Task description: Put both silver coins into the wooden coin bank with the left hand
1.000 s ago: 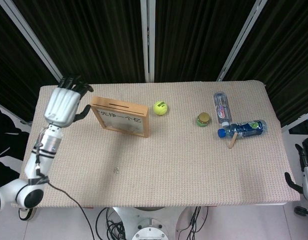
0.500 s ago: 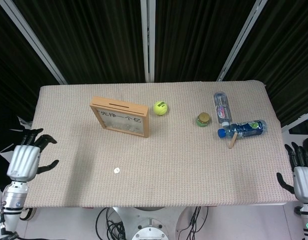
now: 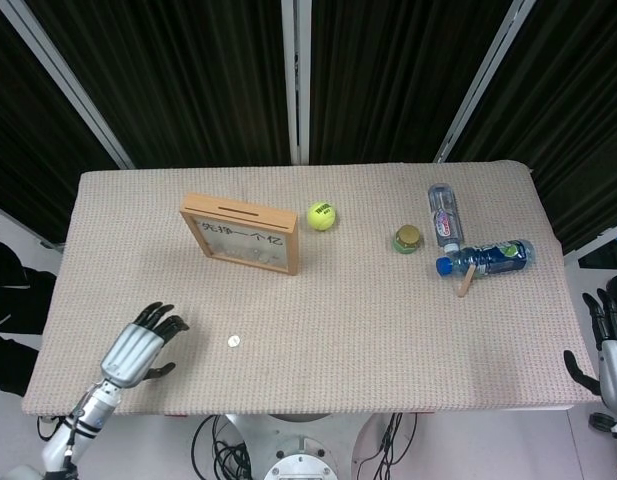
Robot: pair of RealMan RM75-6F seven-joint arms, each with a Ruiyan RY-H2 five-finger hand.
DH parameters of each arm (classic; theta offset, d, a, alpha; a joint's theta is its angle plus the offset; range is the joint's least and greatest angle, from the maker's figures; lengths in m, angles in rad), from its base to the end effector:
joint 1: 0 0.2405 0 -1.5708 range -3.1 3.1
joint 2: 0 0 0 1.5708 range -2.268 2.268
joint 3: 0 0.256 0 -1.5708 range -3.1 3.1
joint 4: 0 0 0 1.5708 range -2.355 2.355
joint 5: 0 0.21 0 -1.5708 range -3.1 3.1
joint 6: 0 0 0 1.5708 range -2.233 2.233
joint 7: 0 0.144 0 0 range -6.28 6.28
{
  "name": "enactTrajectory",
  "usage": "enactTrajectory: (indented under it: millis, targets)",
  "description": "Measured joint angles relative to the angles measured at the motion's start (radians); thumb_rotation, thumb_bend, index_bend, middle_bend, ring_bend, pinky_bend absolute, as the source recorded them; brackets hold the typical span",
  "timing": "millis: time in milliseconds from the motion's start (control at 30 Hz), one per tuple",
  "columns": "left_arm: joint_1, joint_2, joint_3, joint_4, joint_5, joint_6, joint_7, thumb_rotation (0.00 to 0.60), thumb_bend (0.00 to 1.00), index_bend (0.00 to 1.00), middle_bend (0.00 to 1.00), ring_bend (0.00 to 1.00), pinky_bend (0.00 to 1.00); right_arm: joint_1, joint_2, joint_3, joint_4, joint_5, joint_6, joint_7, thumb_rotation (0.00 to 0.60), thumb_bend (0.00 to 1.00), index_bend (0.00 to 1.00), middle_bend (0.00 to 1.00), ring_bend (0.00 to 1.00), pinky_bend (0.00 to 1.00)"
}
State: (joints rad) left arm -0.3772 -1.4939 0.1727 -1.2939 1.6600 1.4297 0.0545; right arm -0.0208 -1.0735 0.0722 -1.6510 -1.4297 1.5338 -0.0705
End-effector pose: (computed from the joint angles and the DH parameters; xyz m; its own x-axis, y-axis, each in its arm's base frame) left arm -0.2646 0.2137 0.0188 0.4820 0.1245 0.8673 0.7954 -0.4773 -0.3736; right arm -0.3288 -0.1509 0.1835 0.4636 0.0161 0.8859 -0.8764 0.1550 0.4559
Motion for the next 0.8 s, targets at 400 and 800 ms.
enactTrajectory:
  millis: [400,800]
  targets:
    - [-0.033,-0.147,-0.057,0.095,0.058,-0.038,-0.016,0.600,0.13,0.35,0.25,0.10,0.15,0.009,0.000,0.004,0.015,0.010,-0.023,0.024,0.600,0.27,0.00,0.00,0.00,0.00]
    - [-0.056,-0.219,-0.084,0.143,0.027,-0.126,-0.022,0.600,0.15,0.45,0.22,0.08,0.13,0.004,-0.006,0.002,0.043,0.019,-0.029,0.058,0.600,0.27,0.00,0.00,0.00,0.00]
